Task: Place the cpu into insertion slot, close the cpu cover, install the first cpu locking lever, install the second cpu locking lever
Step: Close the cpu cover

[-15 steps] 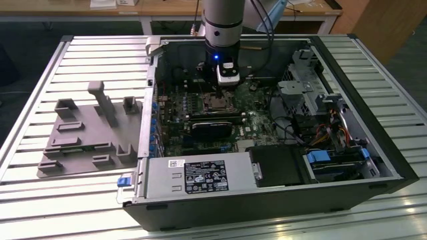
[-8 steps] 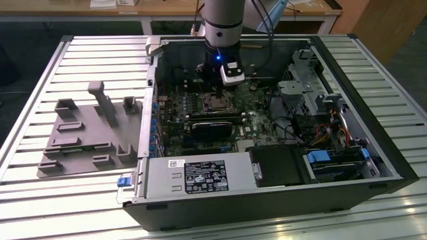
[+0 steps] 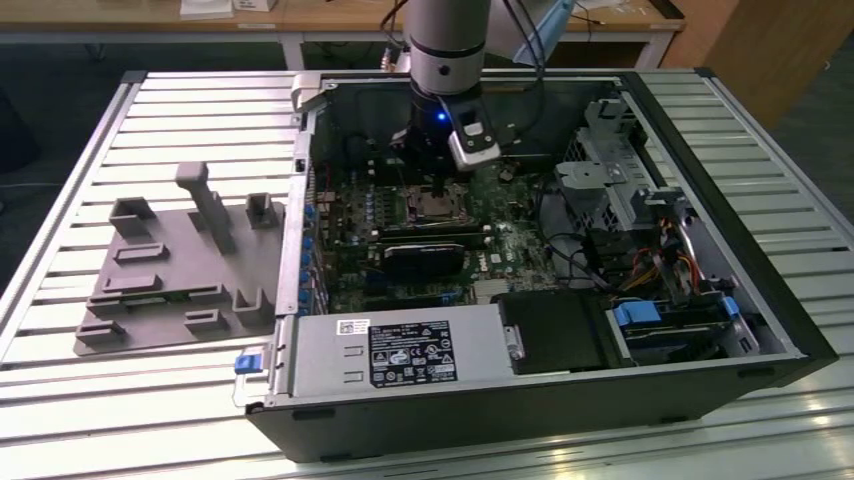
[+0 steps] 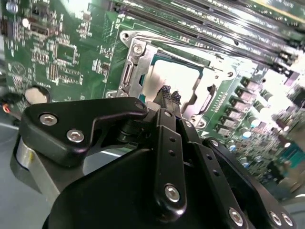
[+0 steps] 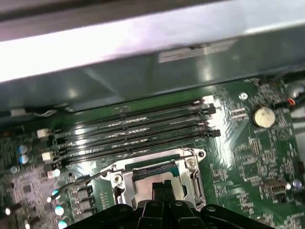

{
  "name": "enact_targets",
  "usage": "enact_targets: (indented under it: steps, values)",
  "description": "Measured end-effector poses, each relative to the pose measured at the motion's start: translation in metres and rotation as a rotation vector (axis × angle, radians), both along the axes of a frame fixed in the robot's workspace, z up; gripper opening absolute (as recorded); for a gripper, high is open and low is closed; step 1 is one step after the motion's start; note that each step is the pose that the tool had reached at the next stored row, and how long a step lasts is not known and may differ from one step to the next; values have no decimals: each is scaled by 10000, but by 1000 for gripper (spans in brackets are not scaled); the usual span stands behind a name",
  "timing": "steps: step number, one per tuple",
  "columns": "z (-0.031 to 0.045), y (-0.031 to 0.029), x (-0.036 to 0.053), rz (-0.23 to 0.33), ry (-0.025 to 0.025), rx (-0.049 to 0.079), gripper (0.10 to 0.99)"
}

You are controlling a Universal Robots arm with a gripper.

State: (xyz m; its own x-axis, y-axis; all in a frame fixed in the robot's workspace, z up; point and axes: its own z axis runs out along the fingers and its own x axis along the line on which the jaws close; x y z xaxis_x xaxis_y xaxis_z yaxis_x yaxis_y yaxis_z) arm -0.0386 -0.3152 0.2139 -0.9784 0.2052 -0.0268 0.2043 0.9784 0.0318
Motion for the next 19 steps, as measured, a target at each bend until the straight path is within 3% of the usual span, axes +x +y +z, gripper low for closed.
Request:
enact_targets:
  steps: [10, 19]
  values:
    - [-9, 0, 0, 1783, 1, -20, 102]
    - [-16, -8, -8, 1807, 7, -91, 102]
